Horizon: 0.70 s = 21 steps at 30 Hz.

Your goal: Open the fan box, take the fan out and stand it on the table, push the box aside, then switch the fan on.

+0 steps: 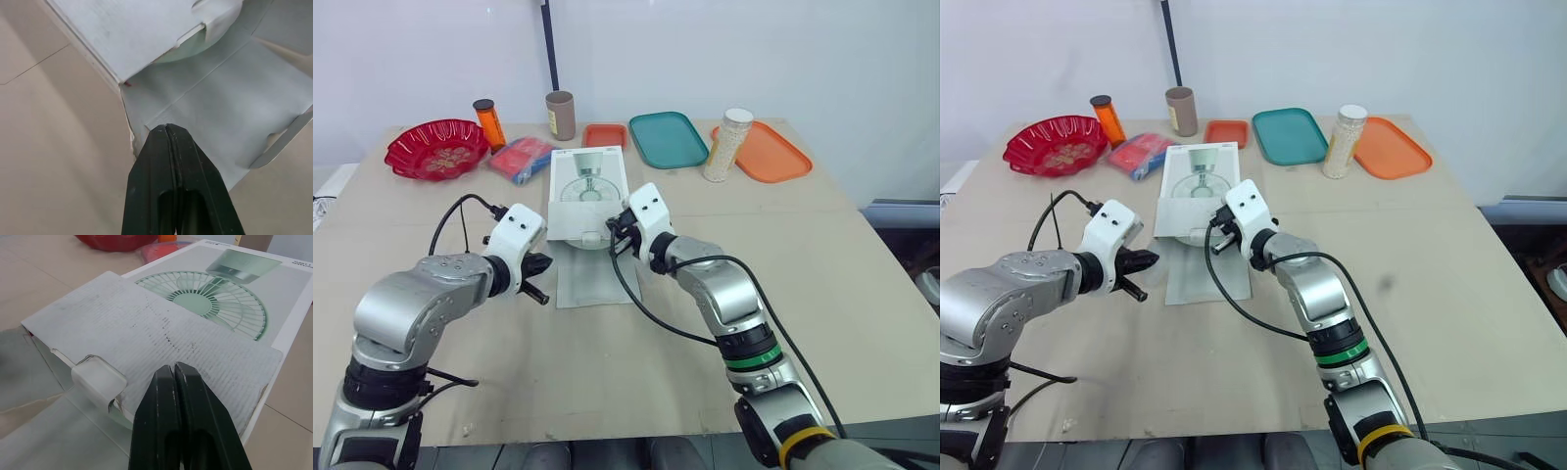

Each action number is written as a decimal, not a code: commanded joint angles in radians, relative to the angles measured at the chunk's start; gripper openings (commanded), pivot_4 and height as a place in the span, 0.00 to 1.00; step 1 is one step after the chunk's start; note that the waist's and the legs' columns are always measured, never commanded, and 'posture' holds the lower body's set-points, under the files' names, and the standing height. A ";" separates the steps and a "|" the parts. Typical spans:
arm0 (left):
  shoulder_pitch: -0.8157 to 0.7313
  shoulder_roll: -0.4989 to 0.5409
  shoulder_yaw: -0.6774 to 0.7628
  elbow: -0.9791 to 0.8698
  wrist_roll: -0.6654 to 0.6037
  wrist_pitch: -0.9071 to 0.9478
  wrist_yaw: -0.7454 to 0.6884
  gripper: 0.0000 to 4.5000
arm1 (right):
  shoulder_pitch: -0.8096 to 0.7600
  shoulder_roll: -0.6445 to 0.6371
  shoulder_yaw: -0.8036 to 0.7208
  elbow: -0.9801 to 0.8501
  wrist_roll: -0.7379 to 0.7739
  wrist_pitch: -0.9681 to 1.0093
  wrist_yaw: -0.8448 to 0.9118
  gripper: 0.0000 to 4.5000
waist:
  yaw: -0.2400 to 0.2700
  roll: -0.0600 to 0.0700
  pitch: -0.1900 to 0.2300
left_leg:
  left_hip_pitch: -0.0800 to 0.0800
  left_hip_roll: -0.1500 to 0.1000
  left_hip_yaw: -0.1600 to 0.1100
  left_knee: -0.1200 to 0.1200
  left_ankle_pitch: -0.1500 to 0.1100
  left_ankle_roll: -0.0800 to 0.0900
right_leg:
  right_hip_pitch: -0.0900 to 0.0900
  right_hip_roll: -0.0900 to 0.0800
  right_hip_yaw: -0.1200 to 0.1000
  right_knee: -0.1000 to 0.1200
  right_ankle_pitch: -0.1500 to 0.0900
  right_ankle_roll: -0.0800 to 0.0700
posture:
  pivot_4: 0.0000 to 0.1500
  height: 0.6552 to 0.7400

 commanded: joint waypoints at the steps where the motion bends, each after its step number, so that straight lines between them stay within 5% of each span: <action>1: -0.006 0.000 0.007 0.010 0.022 -0.052 0.005 0.00 | 0.007 0.001 0.012 0.016 -0.007 0.009 0.004 0.01 | 0.000 0.000 0.000 | 0.000 0.000 0.000 0.000 0.000 0.000 | 0.000 0.000 0.000 0.000 0.000 0.000 | 1.00 1.00; 21: -0.025 -0.053 -0.066 0.271 0.168 -0.337 -0.001 0.00 | 0.027 0.009 0.036 -0.002 -0.049 -0.013 -0.006 0.01 | 0.000 0.000 0.000 | 0.000 0.000 0.000 0.000 0.000 0.000 | 0.000 0.000 0.000 0.000 0.000 0.000 | 1.00 1.00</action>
